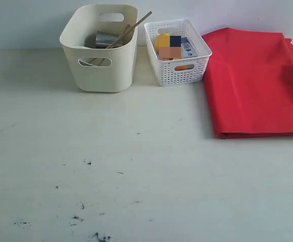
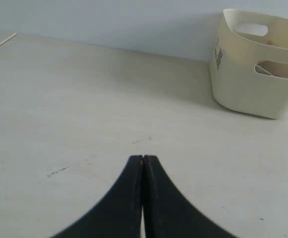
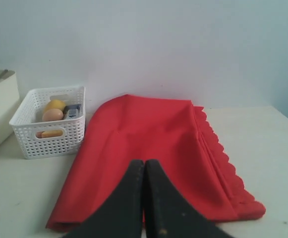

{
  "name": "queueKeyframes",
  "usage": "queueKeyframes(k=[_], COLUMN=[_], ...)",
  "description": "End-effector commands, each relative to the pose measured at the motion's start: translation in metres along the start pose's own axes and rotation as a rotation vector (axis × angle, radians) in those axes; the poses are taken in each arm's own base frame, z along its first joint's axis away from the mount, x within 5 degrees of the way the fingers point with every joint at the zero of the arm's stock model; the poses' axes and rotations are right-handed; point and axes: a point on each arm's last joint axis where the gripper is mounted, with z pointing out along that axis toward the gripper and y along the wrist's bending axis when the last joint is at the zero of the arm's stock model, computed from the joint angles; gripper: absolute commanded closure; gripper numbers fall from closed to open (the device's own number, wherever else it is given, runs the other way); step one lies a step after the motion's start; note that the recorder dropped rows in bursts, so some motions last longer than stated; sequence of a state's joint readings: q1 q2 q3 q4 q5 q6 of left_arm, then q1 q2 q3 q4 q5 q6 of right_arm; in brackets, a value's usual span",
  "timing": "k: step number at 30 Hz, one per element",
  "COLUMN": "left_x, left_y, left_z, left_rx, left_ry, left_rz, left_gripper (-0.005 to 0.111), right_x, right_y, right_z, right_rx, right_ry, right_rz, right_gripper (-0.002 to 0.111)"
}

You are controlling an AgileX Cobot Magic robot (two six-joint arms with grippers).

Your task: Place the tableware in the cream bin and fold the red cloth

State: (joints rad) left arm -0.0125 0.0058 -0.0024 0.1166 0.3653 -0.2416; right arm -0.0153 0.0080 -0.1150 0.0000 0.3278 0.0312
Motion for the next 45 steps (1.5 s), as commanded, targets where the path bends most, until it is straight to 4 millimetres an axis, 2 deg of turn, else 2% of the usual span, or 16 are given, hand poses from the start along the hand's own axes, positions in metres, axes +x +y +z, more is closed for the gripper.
queueKeyframes(k=[1, 7, 11, 17, 45], left_x=[0.000, 0.000, 0.000, 0.000, 0.000], left_y=[0.000, 0.000, 0.000, 0.000, 0.000], left_z=[0.000, 0.000, 0.000, 0.000, 0.000], left_rx=[-0.002, -0.002, -0.002, -0.002, -0.002], left_ry=[-0.011, -0.011, -0.011, -0.011, -0.011], left_rz=[0.004, 0.004, 0.004, 0.004, 0.004], left_gripper=[0.107, 0.107, 0.107, 0.107, 0.107], right_x=[0.019, 0.034, 0.033, 0.033, 0.033], right_y=[0.000, -0.001, 0.000, 0.002, 0.003], right_z=[0.005, 0.009, 0.009, 0.009, 0.009], right_rx=[-0.002, 0.000, -0.019, -0.077, -0.084], right_ry=[0.043, 0.074, 0.060, 0.058, 0.060], right_rz=[0.024, 0.024, 0.019, -0.089, -0.052], right_gripper=[0.108, 0.108, 0.108, 0.108, 0.108])
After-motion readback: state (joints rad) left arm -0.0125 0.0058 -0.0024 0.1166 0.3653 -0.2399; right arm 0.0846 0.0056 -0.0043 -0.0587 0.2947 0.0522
